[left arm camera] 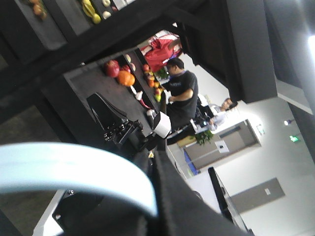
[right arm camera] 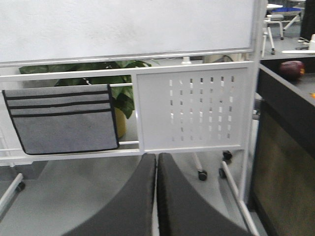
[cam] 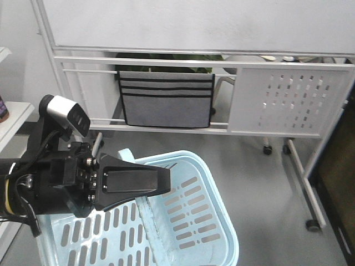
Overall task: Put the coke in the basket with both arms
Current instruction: 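Drive the base away from the shelf, turning, holding the basket, then drive the base to the shelf with the red Coca-Cola bottle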
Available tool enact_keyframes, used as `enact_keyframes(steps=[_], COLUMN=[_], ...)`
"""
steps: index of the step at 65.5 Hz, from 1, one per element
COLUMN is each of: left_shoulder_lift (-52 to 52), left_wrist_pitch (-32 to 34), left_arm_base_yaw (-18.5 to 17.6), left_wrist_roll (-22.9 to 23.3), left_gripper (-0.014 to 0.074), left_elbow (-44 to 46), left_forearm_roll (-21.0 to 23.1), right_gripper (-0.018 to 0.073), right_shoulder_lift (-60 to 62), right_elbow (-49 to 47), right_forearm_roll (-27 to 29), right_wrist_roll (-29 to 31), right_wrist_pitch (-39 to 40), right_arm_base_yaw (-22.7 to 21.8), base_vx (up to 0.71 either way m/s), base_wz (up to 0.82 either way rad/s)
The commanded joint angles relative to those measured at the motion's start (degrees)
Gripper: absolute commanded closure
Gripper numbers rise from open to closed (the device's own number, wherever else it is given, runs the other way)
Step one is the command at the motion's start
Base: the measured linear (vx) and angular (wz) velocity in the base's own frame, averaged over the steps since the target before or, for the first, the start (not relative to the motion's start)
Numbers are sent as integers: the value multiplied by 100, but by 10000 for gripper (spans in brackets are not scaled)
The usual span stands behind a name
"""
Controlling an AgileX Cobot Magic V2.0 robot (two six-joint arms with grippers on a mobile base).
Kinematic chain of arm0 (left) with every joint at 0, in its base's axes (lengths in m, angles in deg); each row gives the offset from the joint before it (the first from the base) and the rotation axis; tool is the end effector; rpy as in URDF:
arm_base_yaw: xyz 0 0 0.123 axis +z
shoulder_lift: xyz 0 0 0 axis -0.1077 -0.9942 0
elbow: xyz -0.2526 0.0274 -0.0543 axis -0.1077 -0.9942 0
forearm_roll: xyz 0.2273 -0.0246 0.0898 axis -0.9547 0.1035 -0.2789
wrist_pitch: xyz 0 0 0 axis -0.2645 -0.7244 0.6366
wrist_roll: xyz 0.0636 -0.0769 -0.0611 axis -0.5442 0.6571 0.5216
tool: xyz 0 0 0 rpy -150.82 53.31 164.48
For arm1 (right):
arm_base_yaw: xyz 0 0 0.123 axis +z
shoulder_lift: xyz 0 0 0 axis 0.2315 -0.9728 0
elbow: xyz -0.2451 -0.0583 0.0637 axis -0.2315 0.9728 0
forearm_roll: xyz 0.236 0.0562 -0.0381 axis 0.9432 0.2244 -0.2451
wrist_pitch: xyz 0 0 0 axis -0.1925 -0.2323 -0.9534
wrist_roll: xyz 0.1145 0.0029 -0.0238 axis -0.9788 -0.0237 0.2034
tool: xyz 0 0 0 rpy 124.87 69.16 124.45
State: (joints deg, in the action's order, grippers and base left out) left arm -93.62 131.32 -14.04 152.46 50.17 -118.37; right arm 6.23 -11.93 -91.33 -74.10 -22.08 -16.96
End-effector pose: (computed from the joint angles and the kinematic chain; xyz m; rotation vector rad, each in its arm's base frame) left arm 0.1894 -0.1819 0.2893 0.3459 1.9419 -1.9222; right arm 0.1008 -0.0105 0.1861 0.1232 1.6702 -0.0379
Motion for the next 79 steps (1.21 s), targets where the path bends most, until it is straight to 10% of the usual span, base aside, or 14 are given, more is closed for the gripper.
enact_keyframes(steps=[1,79], left_shoulder_lift=[146,146], left_wrist_pitch=[1119,1119], left_arm_base_yaw=[-23,-23], left_wrist_roll=[-21,-21], left_gripper=[603,603], left_elbow=[130,130], left_forearm_roll=[467,467], right_gripper=[565,565], right_shoulder_lift=[77,77], right_elbow=[35,35], right_forearm_roll=[-69,-69], right_wrist_roll=[42,42], right_wrist_pitch=[400,400], right_arm_base_yaw=[-34,-34], base_vx=[26,19], base_wz=[27,54])
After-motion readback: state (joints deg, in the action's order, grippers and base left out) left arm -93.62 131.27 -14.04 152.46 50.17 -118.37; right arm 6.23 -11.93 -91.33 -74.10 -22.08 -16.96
